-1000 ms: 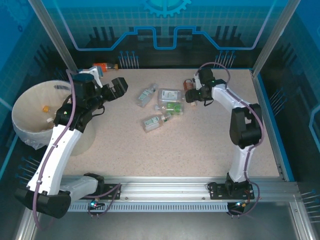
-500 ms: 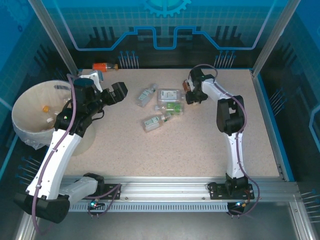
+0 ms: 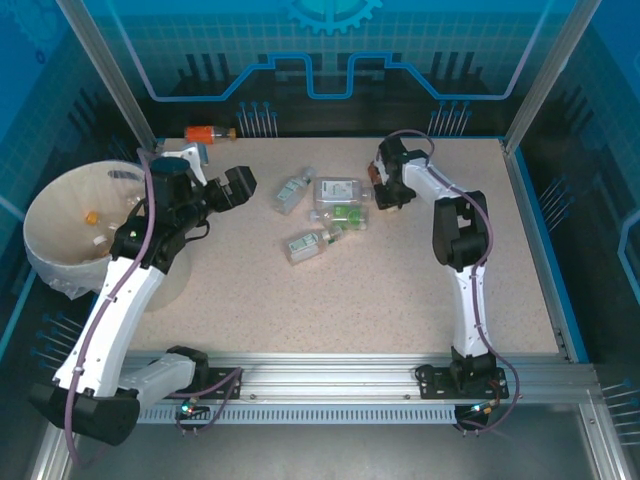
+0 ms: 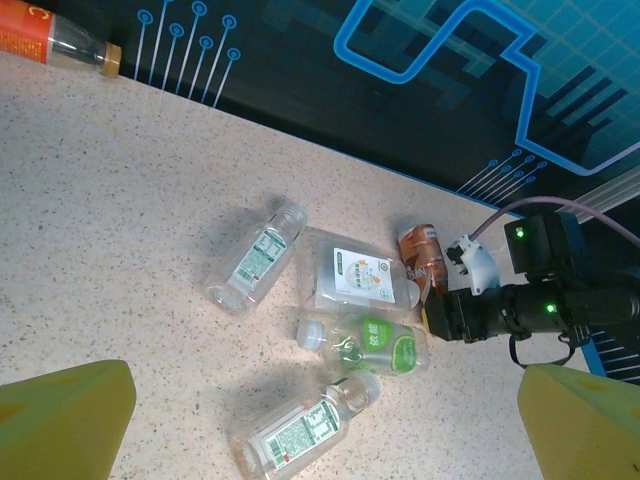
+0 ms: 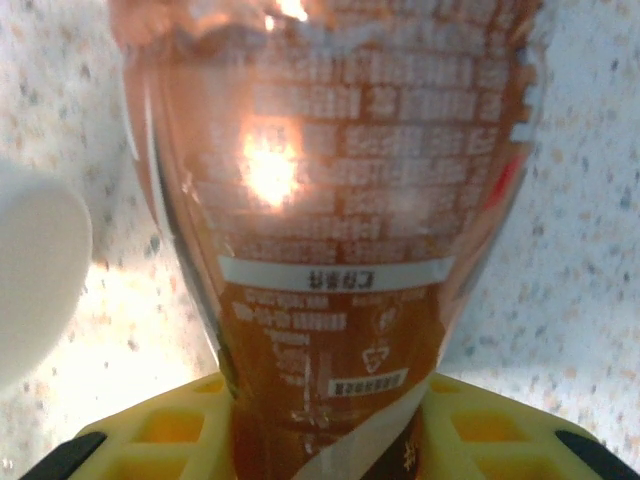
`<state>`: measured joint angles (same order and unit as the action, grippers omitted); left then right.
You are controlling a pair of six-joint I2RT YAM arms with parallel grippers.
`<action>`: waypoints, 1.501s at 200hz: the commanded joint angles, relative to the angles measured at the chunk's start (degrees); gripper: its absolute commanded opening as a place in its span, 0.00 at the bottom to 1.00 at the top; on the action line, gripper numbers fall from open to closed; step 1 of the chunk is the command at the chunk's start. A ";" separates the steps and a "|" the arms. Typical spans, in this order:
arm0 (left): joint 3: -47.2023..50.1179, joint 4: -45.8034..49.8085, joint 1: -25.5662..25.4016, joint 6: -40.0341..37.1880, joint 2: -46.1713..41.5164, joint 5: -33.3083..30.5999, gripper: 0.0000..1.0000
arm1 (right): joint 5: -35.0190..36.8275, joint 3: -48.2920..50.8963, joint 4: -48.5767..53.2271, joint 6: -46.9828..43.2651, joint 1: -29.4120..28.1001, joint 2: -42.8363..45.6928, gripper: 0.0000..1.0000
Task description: Put the plastic bottles in the bin
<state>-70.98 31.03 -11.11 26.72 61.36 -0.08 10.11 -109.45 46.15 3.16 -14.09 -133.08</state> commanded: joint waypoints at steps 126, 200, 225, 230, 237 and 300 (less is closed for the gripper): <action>5.50 -12.57 -4.42 9.19 4.71 8.53 0.99 | -14.26 39.49 -20.66 7.42 -4.29 41.50 0.14; 1.54 -17.36 -9.36 8.66 10.70 21.17 0.99 | -28.35 45.62 -23.85 13.57 -12.44 52.59 0.13; 3.75 -23.98 -9.45 9.64 11.08 25.47 0.99 | -32.45 48.58 -31.05 19.43 -15.12 54.58 0.13; 4.32 -25.23 -9.45 9.81 10.83 25.91 0.99 | -32.86 49.07 -32.28 20.40 -15.75 54.84 0.13; 4.90 -26.52 -9.45 9.84 10.50 26.43 0.99 | -33.68 49.56 -34.07 21.33 -16.58 55.15 0.13; 4.65 -24.88 -9.89 8.52 11.89 28.79 0.95 | -39.70 48.86 -41.30 23.04 -22.66 54.16 0.15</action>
<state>-66.70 7.11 -20.12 35.70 72.44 26.50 -25.10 -59.99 10.83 24.14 -34.85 -79.29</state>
